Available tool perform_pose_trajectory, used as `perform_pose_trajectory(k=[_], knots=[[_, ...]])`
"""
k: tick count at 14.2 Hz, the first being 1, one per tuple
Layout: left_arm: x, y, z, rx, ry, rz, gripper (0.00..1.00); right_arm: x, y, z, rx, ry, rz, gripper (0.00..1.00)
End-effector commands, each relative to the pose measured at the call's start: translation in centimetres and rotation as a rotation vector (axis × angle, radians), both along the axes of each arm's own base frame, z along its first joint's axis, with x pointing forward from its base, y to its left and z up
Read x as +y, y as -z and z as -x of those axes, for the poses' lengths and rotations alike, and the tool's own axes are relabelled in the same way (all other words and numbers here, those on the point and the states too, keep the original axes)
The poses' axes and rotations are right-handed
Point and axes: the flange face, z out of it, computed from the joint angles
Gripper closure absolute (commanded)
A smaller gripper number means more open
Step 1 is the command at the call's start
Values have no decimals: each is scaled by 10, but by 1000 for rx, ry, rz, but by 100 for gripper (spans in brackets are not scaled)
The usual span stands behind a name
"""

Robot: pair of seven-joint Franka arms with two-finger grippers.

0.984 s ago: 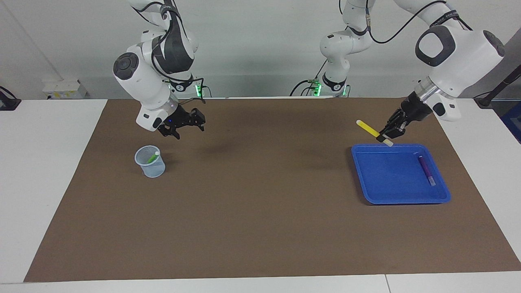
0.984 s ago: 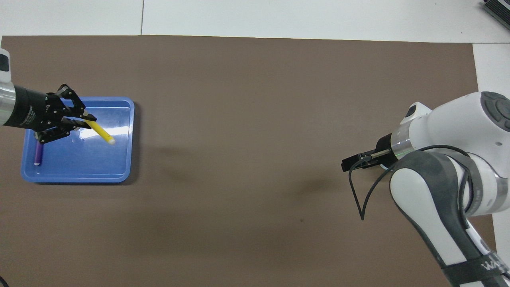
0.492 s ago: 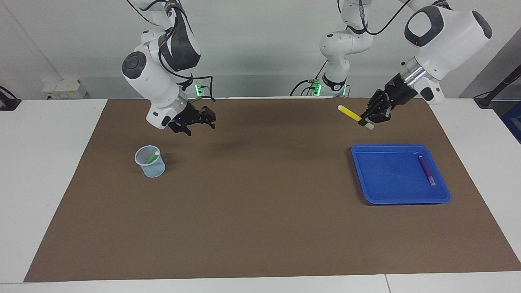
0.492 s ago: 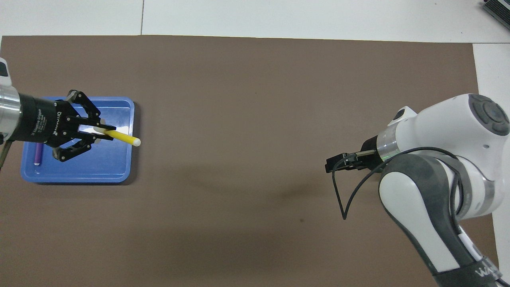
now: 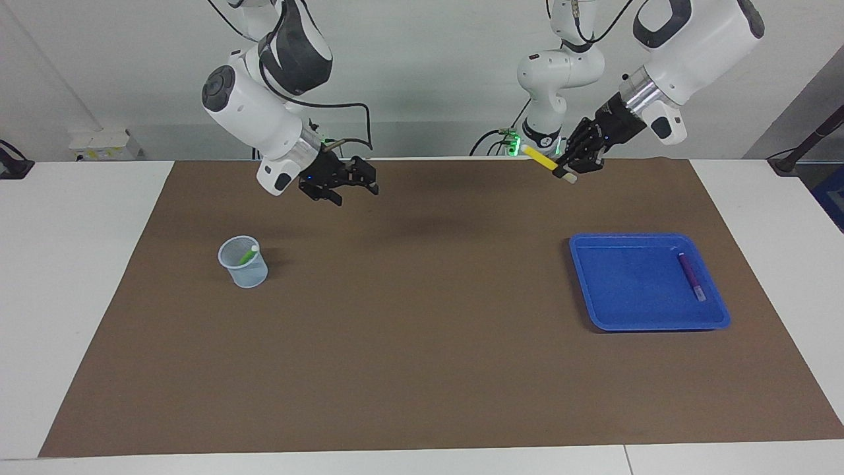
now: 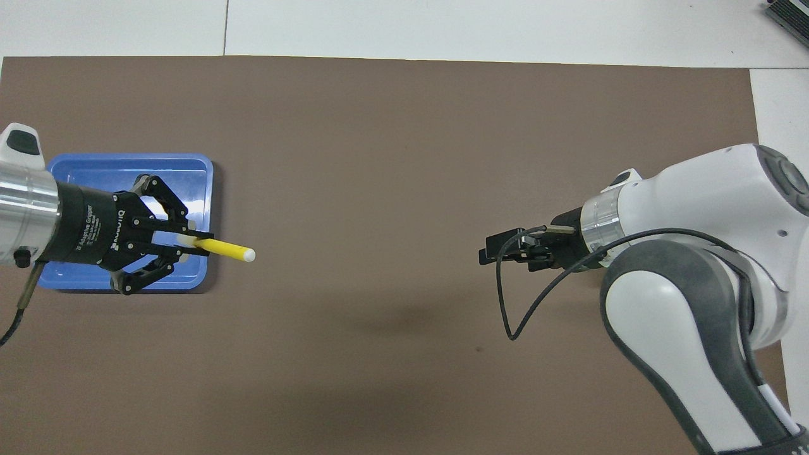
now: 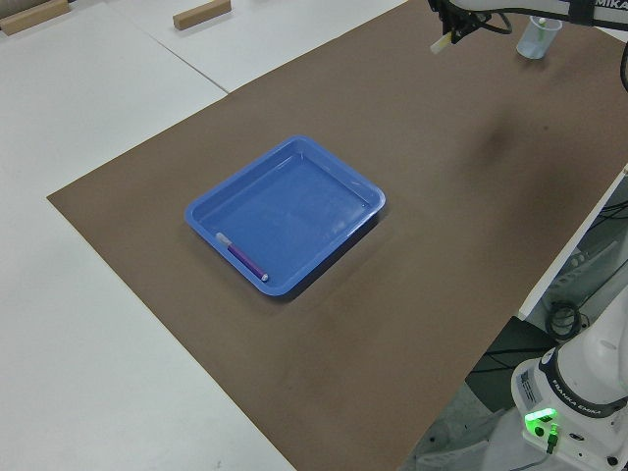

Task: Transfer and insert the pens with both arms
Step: 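Extend the yellow pen outward with the left gripper while the right gripper approaches, then grasp the yellow pen with the right gripper while the left gripper opens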

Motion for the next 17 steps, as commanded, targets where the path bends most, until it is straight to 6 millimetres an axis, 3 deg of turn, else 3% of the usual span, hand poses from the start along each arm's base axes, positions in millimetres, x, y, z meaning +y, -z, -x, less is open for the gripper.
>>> perform_pose_trajectory(k=[1,5,10,15,17], knots=[[-9,-6,17,36,-48,33,100,27,-43,4,46,109,-99,0],[-22,-8,32,41,-54,65,100,83,-64,20,58,156,-123,0],[-22,-6,40,49,-61,76,100,132,-77,37,103,254,-214,0],[-21,-4,42,64,-81,73,100,206,-102,80,71,359,-294,0],[-21,-5,42,63,-84,73,100,219,-103,91,82,363,-299,0]])
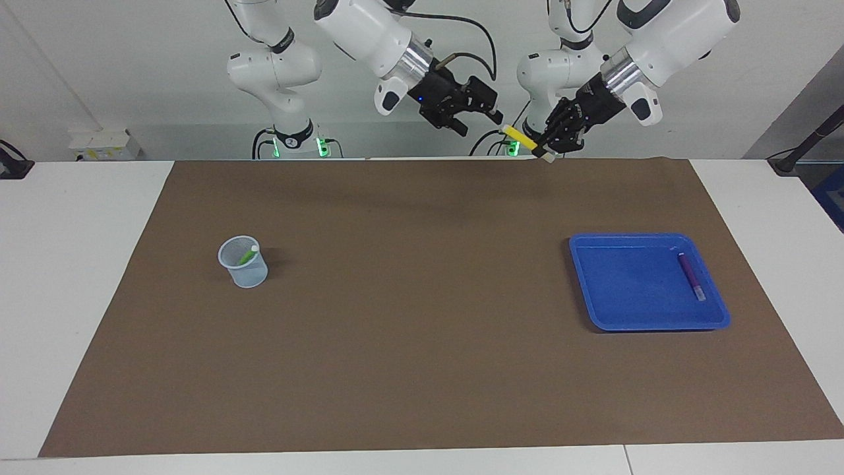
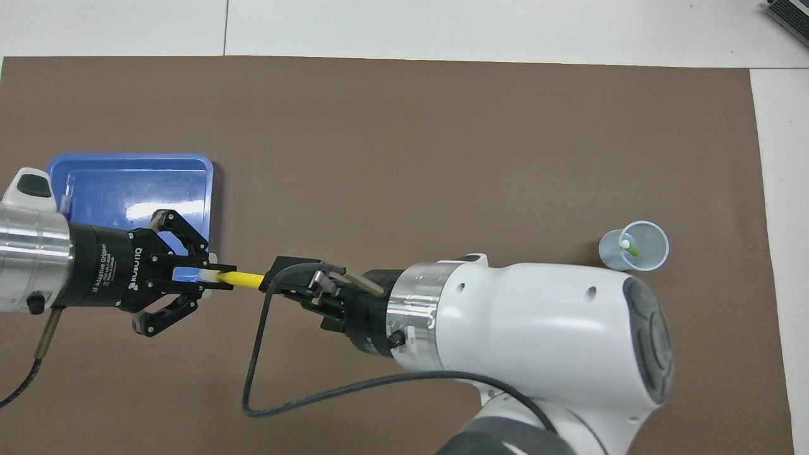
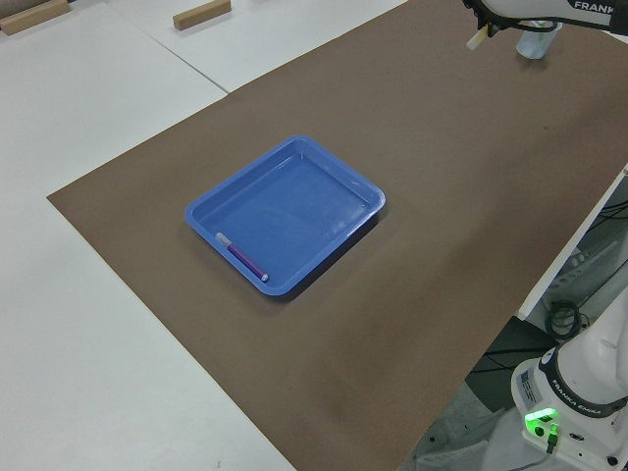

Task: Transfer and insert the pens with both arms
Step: 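Grasp the yellow pen with the right gripper while the left gripper opens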

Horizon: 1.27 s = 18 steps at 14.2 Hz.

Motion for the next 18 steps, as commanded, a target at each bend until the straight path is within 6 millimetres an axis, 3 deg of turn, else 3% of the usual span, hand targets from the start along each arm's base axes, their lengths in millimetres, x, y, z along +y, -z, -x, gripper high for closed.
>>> perform_pose_trajectory(k=[1,3,6,10,13,18], knots=[[1,-1,11,6,-21,13,100,8,-6,7,7,33,-25,0],[3,-1,10,8,-24,13,100,20,-9,13,-37,56,-51,0],[5,-2,12,11,-26,13,100,19,-6,4,-77,88,-64,0],[5,-3,13,13,-30,12,100,33,9,8,-127,68,-63,28],[6,-2,13,14,-31,12,100,39,17,8,-130,62,-62,35],[7,-2,13,17,-31,13,100,37,21,3,-147,65,-59,76]])
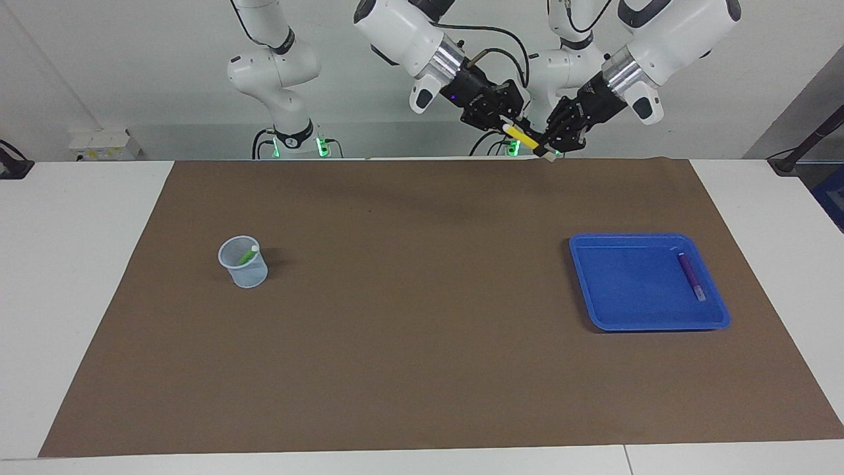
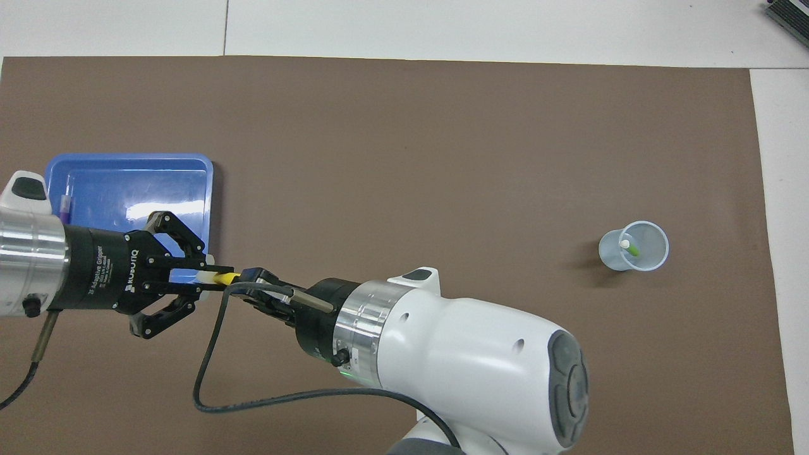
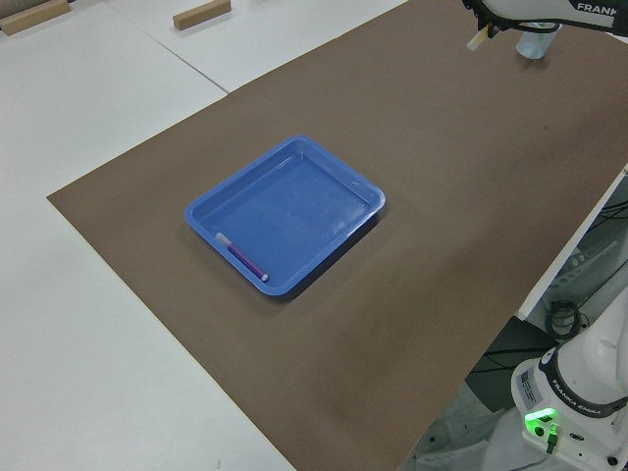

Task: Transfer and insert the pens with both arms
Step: 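Grasp the yellow pen with the right gripper while the left gripper opens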

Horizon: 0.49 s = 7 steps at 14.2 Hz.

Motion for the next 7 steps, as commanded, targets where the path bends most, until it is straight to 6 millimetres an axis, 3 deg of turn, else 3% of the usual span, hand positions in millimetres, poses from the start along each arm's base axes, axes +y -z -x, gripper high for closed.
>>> perform_pose_trajectory(k=[1,5,6,7], knots=[[4,-1,11,13,-16,13,100,-1,1,-2,-29,1,0,77],[4,-3,13,14,-12,13,100,-2,1,-3,-25,4,0,77],[4,-3,13,15,-11,13,100,-2,1,-3,-25,6,0,69],[4,-3,13,15,-11,13,100,-2,1,-3,-25,6,0,54]])
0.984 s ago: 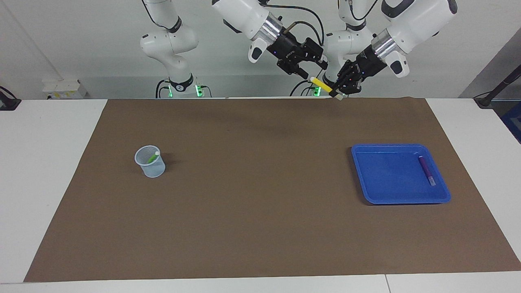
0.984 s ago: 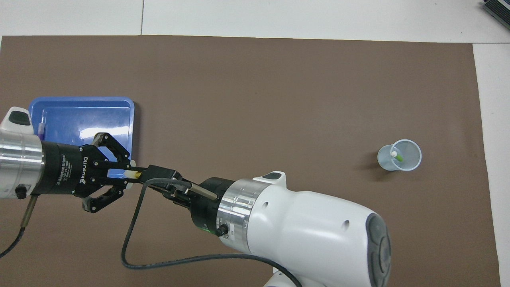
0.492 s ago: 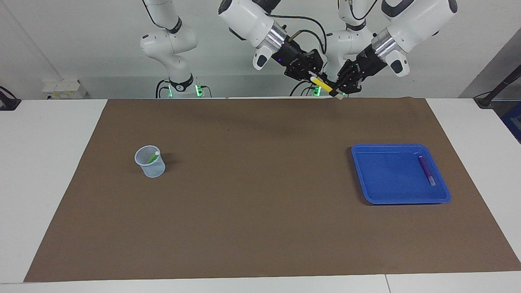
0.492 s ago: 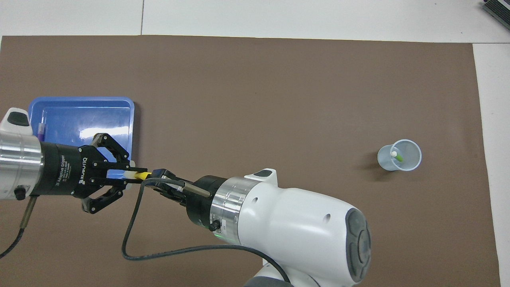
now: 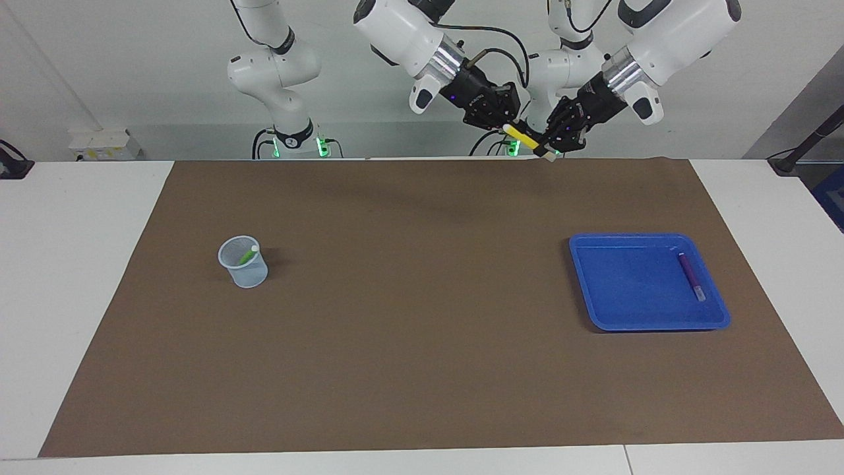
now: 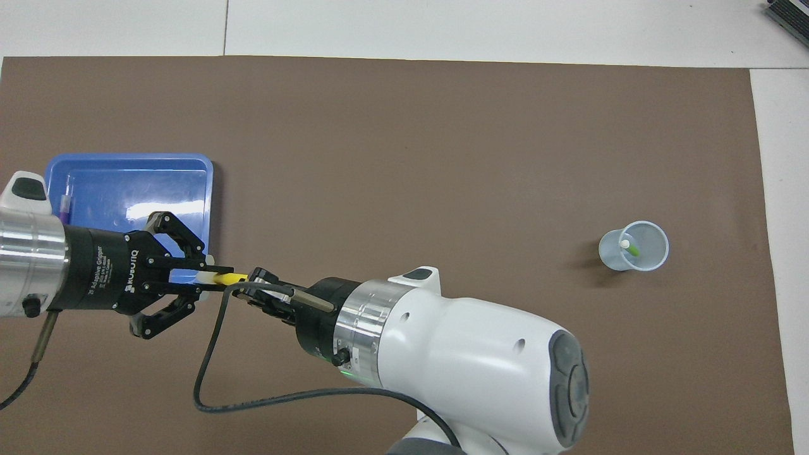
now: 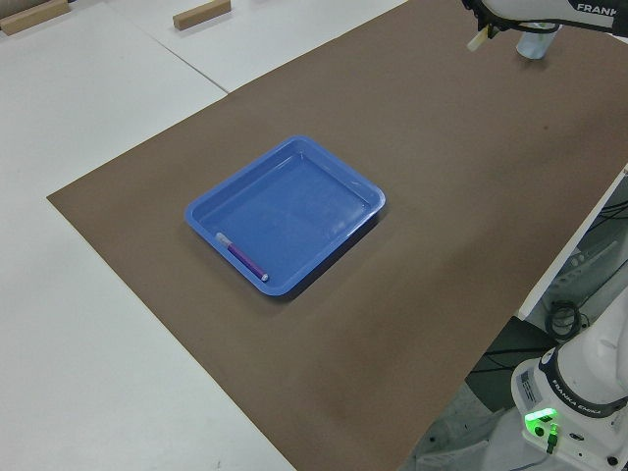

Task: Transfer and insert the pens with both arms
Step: 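Grasp the yellow pen with the right gripper while the left gripper opens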

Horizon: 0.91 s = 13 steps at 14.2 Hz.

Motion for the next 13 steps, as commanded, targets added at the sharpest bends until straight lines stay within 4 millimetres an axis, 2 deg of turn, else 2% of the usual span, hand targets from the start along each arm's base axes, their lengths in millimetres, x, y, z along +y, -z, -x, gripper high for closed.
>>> perform_pose_trajectory(k=[1,2,4,7,10,12,13], knots=[[4,-4,13,12,-12,13,100,-3,2,-3,-22,6,0,51],[4,-4,13,12,-12,13,100,-3,2,-4,-22,7,0,43],[4,-3,13,15,-12,11,100,-4,2,-5,-23,8,1,43],[5,-4,14,15,-11,12,100,-5,2,-5,-24,9,1,66],[5,-5,14,13,-11,12,100,-4,2,-5,-24,7,1,81],[5,-4,15,15,-11,11,100,-5,3,-5,-21,10,3,100],[5,-4,15,15,-11,11,100,-5,3,-6,-20,12,2,100]])
